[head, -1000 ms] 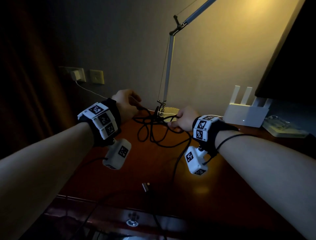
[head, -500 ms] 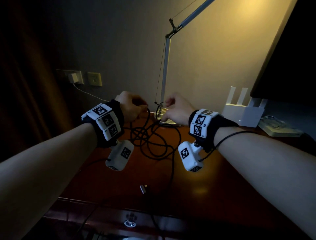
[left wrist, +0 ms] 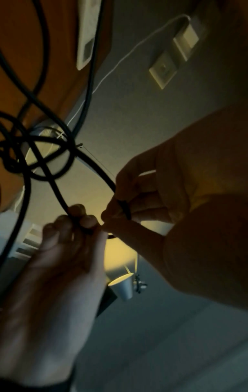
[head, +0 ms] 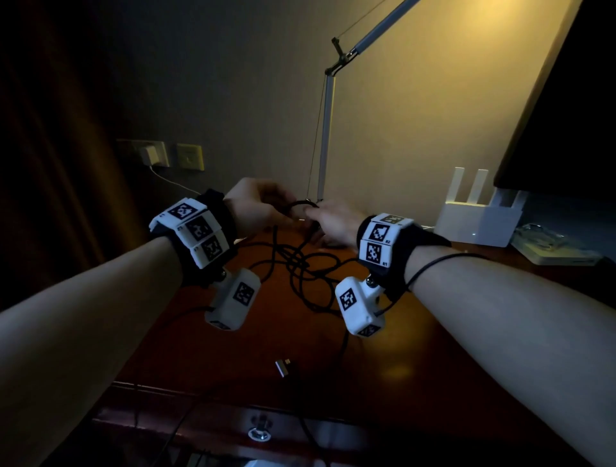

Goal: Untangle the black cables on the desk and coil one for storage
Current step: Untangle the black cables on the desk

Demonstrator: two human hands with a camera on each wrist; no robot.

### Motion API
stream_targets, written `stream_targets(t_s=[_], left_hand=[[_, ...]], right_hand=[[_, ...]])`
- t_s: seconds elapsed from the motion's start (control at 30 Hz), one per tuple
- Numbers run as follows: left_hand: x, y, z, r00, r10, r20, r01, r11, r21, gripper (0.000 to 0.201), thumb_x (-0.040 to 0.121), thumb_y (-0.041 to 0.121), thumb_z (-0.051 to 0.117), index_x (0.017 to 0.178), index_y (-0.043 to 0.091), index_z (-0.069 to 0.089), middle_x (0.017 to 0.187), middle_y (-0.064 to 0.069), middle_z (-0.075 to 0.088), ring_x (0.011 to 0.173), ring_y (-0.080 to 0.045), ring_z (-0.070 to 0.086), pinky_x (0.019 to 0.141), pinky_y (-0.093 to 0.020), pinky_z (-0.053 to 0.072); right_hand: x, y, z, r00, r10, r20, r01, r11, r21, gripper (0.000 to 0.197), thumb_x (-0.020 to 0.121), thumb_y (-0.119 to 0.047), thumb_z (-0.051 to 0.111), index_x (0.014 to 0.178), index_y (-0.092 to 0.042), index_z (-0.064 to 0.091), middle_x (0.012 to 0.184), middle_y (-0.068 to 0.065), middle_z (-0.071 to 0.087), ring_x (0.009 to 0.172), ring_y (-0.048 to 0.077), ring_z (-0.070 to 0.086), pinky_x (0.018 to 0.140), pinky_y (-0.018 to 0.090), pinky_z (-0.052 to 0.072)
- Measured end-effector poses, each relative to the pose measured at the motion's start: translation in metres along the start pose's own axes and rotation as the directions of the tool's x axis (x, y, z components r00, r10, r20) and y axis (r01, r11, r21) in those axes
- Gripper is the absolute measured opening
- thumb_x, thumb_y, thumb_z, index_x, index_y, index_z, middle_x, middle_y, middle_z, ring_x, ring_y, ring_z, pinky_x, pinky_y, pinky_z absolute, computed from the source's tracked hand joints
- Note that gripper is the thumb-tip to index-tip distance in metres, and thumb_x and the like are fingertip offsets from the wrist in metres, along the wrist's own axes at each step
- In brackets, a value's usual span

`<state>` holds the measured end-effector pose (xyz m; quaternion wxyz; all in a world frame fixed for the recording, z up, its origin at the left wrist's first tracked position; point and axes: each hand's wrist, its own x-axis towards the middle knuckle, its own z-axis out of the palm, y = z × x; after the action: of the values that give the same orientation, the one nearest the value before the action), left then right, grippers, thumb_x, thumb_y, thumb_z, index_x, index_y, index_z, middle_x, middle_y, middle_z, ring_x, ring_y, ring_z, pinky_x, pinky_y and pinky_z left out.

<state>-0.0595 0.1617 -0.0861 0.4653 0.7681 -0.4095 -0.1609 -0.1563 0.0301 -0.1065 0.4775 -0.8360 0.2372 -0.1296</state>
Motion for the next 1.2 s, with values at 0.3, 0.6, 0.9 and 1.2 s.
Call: stream_targets(t_s=[0.3,0.6,0.9,1.2], left_hand=[[0.005,-0.021,0.001,0.998,-0.039,-0.055,0.065,0.786,0.615,0.017,0.093,0.043,0.054,0.094,0.029,0.063,0.094,-0.003,0.066,0.086,-0.020,0.062,0.069,-0.034,0.052],[0.011,-0.003,0.014,0.993,-0.075,-0.089,0.110,0.849,0.517,0.049,0.091,0.060,0.042,0.076,0.019,0.064,0.074,-0.003,0.066,0.068,-0.018,0.061,0.057,-0.028,0.045],[0.017,-0.001,0.017,0.986,0.062,-0.152,-0.009,0.944,0.331,0.038,0.089,0.056,0.053,0.081,0.022,0.066,0.074,-0.002,0.068,0.070,-0.020,0.064,0.065,-0.032,0.051],[0.002,-0.026,0.005,0.975,-0.175,0.134,0.091,0.872,0.480,0.015,0.094,0.032,0.057,0.094,0.019,0.064,0.066,0.004,0.058,0.047,-0.004,0.051,0.045,-0.016,0.039]], right_hand=[[0.001,0.009,-0.021,0.982,0.107,-0.158,-0.100,0.994,0.054,0.024,0.103,-0.021,0.041,0.088,-0.007,0.053,0.073,0.007,0.053,0.056,0.017,0.053,0.044,0.019,0.048],[-0.004,0.019,-0.031,0.983,0.078,-0.164,-0.137,0.912,-0.386,0.043,0.094,-0.022,0.054,0.130,0.001,0.052,0.106,0.009,0.050,0.099,0.024,0.051,0.054,0.016,0.032],[-0.010,-0.011,-0.017,0.888,-0.447,-0.107,0.358,0.819,-0.449,0.031,0.090,-0.011,0.059,0.118,-0.021,0.065,0.119,0.001,0.065,0.111,0.019,0.057,0.088,0.025,0.044],[0.011,0.020,-0.047,0.820,-0.199,-0.537,0.037,0.954,-0.297,0.022,0.097,-0.013,0.050,0.096,-0.013,0.073,0.099,0.008,0.071,0.091,0.025,0.067,0.082,0.029,0.054]])
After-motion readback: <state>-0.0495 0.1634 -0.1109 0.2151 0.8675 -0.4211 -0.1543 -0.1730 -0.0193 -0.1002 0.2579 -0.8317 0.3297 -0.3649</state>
